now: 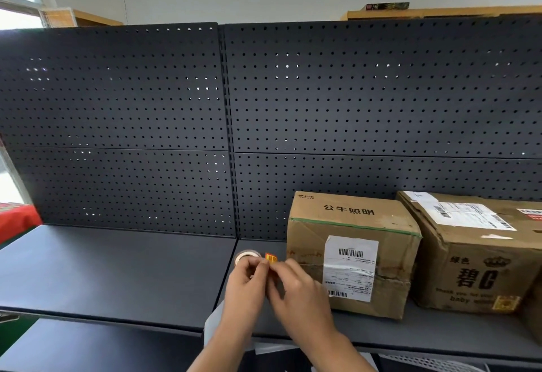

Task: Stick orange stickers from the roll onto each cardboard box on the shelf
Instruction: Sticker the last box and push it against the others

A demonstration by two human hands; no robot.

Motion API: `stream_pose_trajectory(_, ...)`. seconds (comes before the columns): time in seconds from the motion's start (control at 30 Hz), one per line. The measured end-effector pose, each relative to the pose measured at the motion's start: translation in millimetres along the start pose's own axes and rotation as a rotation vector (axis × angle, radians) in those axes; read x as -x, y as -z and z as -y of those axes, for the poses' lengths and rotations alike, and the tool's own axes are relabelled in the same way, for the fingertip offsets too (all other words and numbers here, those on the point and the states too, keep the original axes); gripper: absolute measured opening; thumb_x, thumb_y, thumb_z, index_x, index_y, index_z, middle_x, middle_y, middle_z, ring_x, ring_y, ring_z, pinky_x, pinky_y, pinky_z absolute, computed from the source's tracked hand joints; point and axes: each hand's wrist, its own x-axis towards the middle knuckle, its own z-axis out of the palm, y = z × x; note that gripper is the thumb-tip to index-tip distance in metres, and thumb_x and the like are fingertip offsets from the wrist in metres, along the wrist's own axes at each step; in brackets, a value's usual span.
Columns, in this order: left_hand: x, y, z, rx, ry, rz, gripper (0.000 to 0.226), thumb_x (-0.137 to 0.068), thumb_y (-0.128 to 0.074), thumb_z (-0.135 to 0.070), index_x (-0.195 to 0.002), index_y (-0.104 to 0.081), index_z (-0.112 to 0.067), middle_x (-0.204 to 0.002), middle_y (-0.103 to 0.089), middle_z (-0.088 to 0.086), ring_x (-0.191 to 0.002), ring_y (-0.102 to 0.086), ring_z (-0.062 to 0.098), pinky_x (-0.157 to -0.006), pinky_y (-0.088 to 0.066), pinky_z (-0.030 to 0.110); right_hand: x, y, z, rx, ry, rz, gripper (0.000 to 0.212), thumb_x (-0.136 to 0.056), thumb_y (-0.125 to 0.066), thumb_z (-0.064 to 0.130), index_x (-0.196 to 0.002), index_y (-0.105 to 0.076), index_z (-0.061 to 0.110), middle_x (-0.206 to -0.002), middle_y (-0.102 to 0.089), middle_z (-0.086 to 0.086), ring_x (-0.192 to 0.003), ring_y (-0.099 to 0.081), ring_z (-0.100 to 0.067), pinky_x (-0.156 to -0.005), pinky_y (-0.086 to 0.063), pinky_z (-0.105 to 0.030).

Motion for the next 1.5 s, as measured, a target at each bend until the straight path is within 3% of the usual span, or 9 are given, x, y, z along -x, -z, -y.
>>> stream_pose_trajectory(0.17,-4,12,-2,0.070,0.038,-0.006,0.013,-0.102,-0.058,-0.007,-0.095,-0.065,0.002,-0.093,-0.075,0.020,-0.081,-0.072,0.025,-0.074,-0.063,0.041,-5,18,0,-0.213,-0.184,0.046,0.032,-0.098,-0.050,0.060,-0.102,-0.065,0.031,-0.093,-0.058,0.014,-0.082,-0.061,-0.008,-0.067,-0.050,-0.027)
stream_pose_trajectory(0.33,3,15,-10,0.076,-0.032,-0.007,0.016,-0.105,-0.055,-0.013,-0.105,-0.065,0.001,-0.093,-0.076,0.019,-0.071,-0.072,0.027,-0.069,-0.060,0.039,-16,26,-3,-0.714,-0.543,0.143,0.016,-0.103,-0.060,0.035,-0.095,-0.068,0.024,-0.071,-0.068,0.001,-0.049,-0.062,-0.015,-0.043,-0.043,-0.027)
stream_pose_trajectory(0.47,5,12,-15,0.073,-0.006,0.042,0.017,-0.105,-0.055,-0.014,-0.108,-0.065,0.001,-0.094,-0.076,0.021,-0.072,-0.073,0.027,-0.068,-0.062,0.035,-23,33,-4,-0.978,-0.637,0.228,0.012,-0.102,-0.064,0.021,-0.097,-0.069,0.011,-0.063,-0.065,0.000,-0.051,-0.058,-0.019,-0.041,-0.038,-0.027)
stream_pose_trajectory(0.73,3,3,-17,-0.010,-0.067,0.056,0.013,-0.104,-0.058,-0.013,-0.100,-0.068,-0.006,-0.088,-0.077,0.010,-0.080,-0.074,0.025,-0.077,-0.061,0.045,-25,44,-11,-0.830,-0.533,0.141,0.008,-0.096,-0.072,0.024,-0.091,-0.071,0.019,-0.077,-0.071,-0.015,-0.049,-0.062,-0.023,-0.039,-0.040,-0.026)
stream_pose_trajectory(0.93,5,-15,-25,-0.121,-0.226,0.011,0.006,-0.100,-0.065,-0.017,-0.095,-0.067,-0.014,-0.084,-0.073,0.008,-0.079,-0.069,0.030,-0.076,-0.059,0.052,-29,61,-19,-0.826,-0.474,0.092,0.008,-0.096,-0.073,0.020,-0.092,-0.070,0.015,-0.076,-0.069,-0.007,-0.045,-0.058,-0.019,-0.037,-0.037,-0.025)
stream_pose_trajectory(1.1,12,-40,-57,-0.273,-0.452,-0.004,0.011,-0.098,-0.069,-0.032,-0.090,-0.062,-0.027,-0.080,-0.068,-0.010,-0.072,-0.062,0.007,-0.066,-0.050,0.022,-44,100,-31,-0.866,-0.418,0.025,0.007,-0.097,-0.072,0.018,-0.099,-0.070,0.011,-0.061,-0.063,0.000,-0.045,-0.053,-0.017,-0.040,-0.040,-0.028)
stream_pose_trajectory(1.33,3,-93,-96,-0.317,-0.571,0.115,0.010,-0.098,-0.068,-0.036,-0.099,-0.063,-0.027,-0.084,-0.068,-0.009,-0.080,-0.063,0.003,-0.067,-0.048,0.015,-64,160,-59,-0.819,-0.330,-0.143,0.019,-0.095,-0.074,0.019,-0.113,-0.068,0.017,-0.074,-0.070,-0.014,-0.053,-0.059,-0.020,-0.046,-0.049,-0.031)
stream_pose_trajectory(1.4,-2,-111,-102,-0.330,-0.600,0.131,0.009,-0.098,-0.069,-0.038,-0.098,-0.064,-0.030,-0.082,-0.067,-0.011,-0.080,-0.063,0.003,-0.067,-0.050,0.017,-69,174,-72,-0.822,-0.343,-0.182,0.035,-0.094,-0.075,0.016,-0.125,-0.060,0.022,-0.085,-0.072,-0.011,-0.056,-0.062,-0.018,-0.045,-0.049,-0.028)
stream_pose_trajectory(1.5,-14,-139,-103,-0.388,-0.601,0.171,0.008,-0.098,-0.065,-0.043,-0.095,-0.063,-0.037,-0.086,-0.067,-0.013,-0.091,-0.063,0.010,-0.077,-0.055,0.034,-74,191,-95,-0.744,-0.357,-0.232,0.027,-0.094,-0.075,0.013,-0.112,-0.055,0.012,-0.087,-0.068,-0.016,-0.056,-0.063,-0.018,-0.044,-0.049,-0.028)
